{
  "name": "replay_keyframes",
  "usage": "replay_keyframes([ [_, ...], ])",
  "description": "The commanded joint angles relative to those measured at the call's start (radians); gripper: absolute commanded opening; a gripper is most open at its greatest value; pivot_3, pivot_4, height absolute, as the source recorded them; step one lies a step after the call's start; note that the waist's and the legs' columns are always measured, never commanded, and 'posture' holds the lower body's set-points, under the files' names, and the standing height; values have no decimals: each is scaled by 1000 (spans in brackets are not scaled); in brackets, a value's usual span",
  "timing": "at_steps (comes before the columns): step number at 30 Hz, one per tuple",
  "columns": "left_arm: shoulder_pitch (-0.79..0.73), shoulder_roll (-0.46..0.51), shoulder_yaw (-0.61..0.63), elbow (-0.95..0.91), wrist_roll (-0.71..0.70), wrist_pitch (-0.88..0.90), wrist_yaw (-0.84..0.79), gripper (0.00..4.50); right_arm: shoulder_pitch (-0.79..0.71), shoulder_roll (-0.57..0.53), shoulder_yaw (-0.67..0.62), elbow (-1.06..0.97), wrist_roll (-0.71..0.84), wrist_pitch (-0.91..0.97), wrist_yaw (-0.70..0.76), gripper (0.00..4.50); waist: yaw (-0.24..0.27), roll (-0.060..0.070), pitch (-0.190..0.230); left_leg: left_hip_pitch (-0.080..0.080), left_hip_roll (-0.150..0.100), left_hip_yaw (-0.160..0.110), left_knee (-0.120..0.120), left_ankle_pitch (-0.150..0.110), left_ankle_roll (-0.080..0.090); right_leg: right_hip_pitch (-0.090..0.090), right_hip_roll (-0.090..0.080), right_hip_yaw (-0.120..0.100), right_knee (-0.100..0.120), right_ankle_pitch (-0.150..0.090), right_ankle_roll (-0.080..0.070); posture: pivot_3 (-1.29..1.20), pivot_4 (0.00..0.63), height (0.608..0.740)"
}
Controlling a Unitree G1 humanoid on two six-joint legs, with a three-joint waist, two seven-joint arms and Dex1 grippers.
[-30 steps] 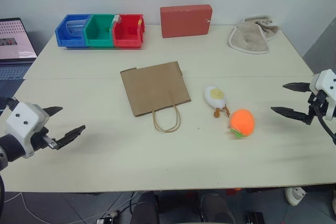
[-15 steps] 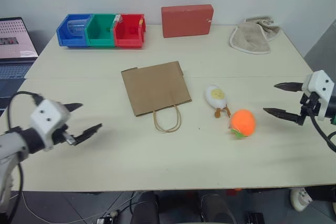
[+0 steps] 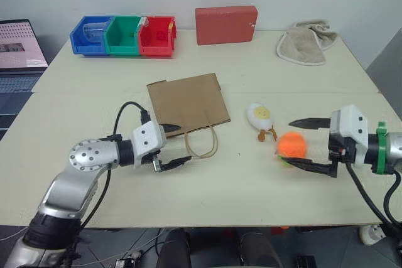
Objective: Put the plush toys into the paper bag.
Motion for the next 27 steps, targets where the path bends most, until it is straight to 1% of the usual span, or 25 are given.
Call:
replay_keyframes([
  [1, -35, -33, -64, 31, 38, -69, -23, 4440, 20, 5, -20, -63, 30, 19, -28, 4500, 3, 0, 0, -1, 0, 0, 0, 0, 0, 0, 0, 0, 0, 0, 0, 0, 150, 740],
  [4, -52, -47, -87, 59, 58, -96, -28, 4440, 34, 1, -33, -69, 36, 30, -35, 4500, 3, 0, 0, -1, 0, -1, 0, 0, 0, 0, 0, 0, -2, 0, 0, 0, 150, 740],
  [10, -77, -82, -114, 62, 73, -85, -23, 4440, 46, -1, -33, -74, 41, 28, -41, 4500, 4, 0, 0, -1, 0, -2, 1, 0, 0, 1, 0, -1, -1, 0, 0, 0, 150, 740],
  [13, -94, -96, -126, 60, 71, -29, -23, 3890, 46, 1, -28, -72, 39, 20, -38, 4500, 4, 0, 0, -1, 0, -2, 1, 0, 0, 1, 0, -2, -1, 0, 0, 0, 150, 740],
  [15, -100, -97, -131, 61, 73, -11, -27, 3280, 46, 3, -26, -72, 40, 18, -36, 4500, 4, 0, 0, -1, 0, -3, 1, 0, 0, 1, 0, -2, -1, 0, 0, 0, 150, 740],
  [19, -116, -91, -148, 106, 119, -47, -29, 1937, 54, 6, -22, -79, 40, 14, -36, 4500, 4, 0, 0, -1, 0, -3, 1, 0, 0, 1, 0, -2, -1, 0, 0, 0, 150, 740],
  [24, -117, -100, -160, 160, 144, -93, -39, 264, 55, 7, -25, -76, 41, 9, -39, 4500, 4, 0, 0, -1, 0, -4, 1, 0, 0, 1, 0, -3, -1, 0, 0, 0, 150, 740],
  [25, -119, -105, -157, 168, 141, -97, -37, 16, 57, 7, -25, -76, 41, 8, -40, 4500, 4, 0, 0, -1, 0, -4, 1, 0, 0, 1, 0, -3, -1, 0, 0, 0, 150, 740],
  [27, -124, -107, -152, 188, 138, -111, -39, 16, 59, 7, -26, -73, 39, 6, -41, 4500, 4, 0, 0, -1, 0, -4, 1, 0, 0, 1, 0, -3, -1, 0, 0, 0, 150, 740],
])
